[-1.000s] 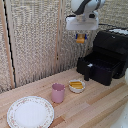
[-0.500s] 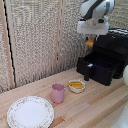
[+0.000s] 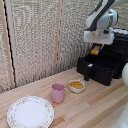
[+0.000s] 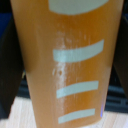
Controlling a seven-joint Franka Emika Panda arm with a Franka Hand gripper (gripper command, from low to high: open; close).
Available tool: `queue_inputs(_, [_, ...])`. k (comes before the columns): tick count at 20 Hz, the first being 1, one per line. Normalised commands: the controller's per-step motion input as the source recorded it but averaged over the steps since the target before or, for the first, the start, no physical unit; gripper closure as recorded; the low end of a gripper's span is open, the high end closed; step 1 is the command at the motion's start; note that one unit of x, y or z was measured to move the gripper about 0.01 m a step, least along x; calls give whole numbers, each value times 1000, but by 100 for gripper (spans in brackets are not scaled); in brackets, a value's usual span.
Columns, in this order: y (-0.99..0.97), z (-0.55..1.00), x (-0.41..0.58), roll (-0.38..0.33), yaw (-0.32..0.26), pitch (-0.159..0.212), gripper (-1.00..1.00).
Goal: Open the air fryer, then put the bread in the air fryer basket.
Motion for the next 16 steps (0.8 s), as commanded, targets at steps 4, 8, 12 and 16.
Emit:
queue_inputs(4, [-256,-469,0,0,29,0,100])
queue_inputs(8, [-401,-252,46,0,10,-12,100])
queue_inputs(12, [-402,-108,171,0,98,-36,100])
queue_inputs(16, [-33,-71,-9,-2,11,0,-100])
